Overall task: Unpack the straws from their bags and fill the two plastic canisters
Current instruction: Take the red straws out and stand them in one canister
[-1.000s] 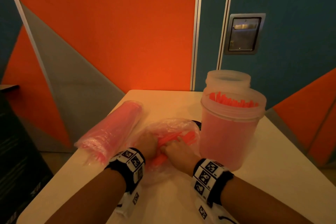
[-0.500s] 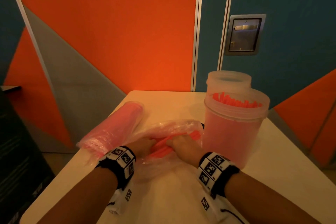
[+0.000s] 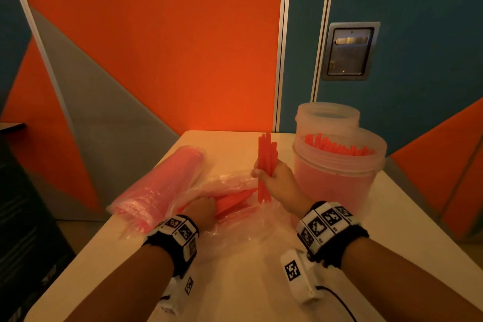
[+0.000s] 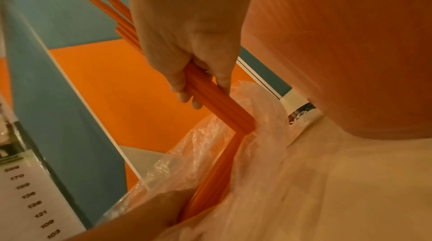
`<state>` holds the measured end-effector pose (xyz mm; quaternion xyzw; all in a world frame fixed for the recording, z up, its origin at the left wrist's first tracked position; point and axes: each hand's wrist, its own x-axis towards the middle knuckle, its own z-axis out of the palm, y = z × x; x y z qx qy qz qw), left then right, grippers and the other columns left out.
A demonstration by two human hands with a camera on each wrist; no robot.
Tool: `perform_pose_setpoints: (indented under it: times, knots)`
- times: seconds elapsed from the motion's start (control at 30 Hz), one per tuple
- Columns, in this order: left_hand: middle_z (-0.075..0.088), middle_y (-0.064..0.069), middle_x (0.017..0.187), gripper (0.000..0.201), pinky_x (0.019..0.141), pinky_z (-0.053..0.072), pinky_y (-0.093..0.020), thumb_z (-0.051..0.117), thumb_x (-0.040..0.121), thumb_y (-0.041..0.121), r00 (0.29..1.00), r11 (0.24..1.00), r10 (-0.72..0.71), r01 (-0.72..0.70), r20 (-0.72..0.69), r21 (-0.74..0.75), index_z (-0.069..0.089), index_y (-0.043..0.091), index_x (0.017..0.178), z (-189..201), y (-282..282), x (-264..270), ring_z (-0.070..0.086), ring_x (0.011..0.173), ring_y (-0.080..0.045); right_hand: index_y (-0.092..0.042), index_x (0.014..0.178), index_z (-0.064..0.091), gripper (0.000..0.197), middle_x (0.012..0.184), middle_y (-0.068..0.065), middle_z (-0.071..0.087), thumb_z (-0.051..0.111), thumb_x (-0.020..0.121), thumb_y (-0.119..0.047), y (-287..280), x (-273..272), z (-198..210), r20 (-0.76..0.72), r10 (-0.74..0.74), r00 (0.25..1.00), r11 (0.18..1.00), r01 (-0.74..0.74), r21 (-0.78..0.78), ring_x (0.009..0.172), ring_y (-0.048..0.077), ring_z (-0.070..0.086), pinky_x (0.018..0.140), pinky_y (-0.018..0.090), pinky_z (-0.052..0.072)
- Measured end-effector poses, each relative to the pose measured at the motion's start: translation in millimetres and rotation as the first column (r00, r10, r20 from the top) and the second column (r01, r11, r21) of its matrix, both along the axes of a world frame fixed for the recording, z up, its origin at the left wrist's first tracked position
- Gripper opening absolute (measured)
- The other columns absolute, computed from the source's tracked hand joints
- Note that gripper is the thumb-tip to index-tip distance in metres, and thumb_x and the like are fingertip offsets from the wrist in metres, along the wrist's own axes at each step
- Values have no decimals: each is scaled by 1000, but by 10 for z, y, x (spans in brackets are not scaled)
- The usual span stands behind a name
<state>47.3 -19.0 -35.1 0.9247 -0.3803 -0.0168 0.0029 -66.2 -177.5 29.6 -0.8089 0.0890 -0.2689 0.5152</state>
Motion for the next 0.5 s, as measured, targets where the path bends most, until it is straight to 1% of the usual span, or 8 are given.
perform_pose_setpoints:
  times: [0.1,0.2,0.27,0.33,0.37,0.43,0.47,0.5]
  knots:
    - [61,-1,116,28,89,47,-24,54,89,19,1000,988,-9,8,-11,-153,53,16,117,23,1,24,59,102,-18,-16,91,53,10,74,-6,56,56,89,-7,8,-2,-18,45,-56,997,998,55,23,72,15,56,72,31,47]
    - [60,0,104,16,76,41,-19,53,88,17,999,966,-36,37,10,-255,55,17,104,118,51,21,53,86,-12,-25,85,49,21,77,1,57,53,90,-6,-3,-35,11,126,-102,987,992,93,81,76,24,58,77,42,51]
    - [56,1,94,10,71,37,-19,50,87,15,998,959,-67,67,10,-274,53,19,95,180,91,7,50,81,-11,-25,82,48,24,75,4,55,50,91,-3,-12,-59,40,160,-112,981,987,90,136,74,24,56,76,43,51]
    - [55,2,92,5,71,36,-21,49,88,18,993,951,-114,98,-37,-292,48,22,91,248,128,-19,52,82,-13,-24,81,48,24,69,2,52,47,92,-3,-9,-73,51,135,-70,988,986,48,162,67,19,53,74,43,48]
    - [56,1,93,4,72,36,-21,52,89,22,988,948,-148,127,-52,-292,49,22,92,271,148,-31,52,83,-14,-24,81,48,24,67,1,52,47,93,-3,1,-75,50,105,-37,994,988,20,153,64,18,52,72,44,47]
    - [59,-1,96,17,74,37,-23,57,89,32,981,950,-188,168,-52,-263,54,19,100,316,187,-58,52,84,-13,-24,80,48,22,66,1,54,47,92,-6,28,-56,34,51,-16,999,993,10,119,65,20,54,73,49,50]
    - [60,-1,98,22,74,37,-23,58,88,33,980,950,-196,180,-39,-255,55,17,102,321,207,-55,52,84,-13,-24,82,48,19,71,2,57,48,92,-8,33,-46,28,36,-37,999,993,33,115,68,21,57,74,50,52]
    - [61,-1,99,22,74,37,-23,58,88,33,977,946,-213,201,-18,-256,56,16,102,328,228,-45,52,84,-12,-21,86,50,14,78,4,59,48,93,-9,36,-47,38,26,-73,997,991,70,111,73,22,58,76,48,52]
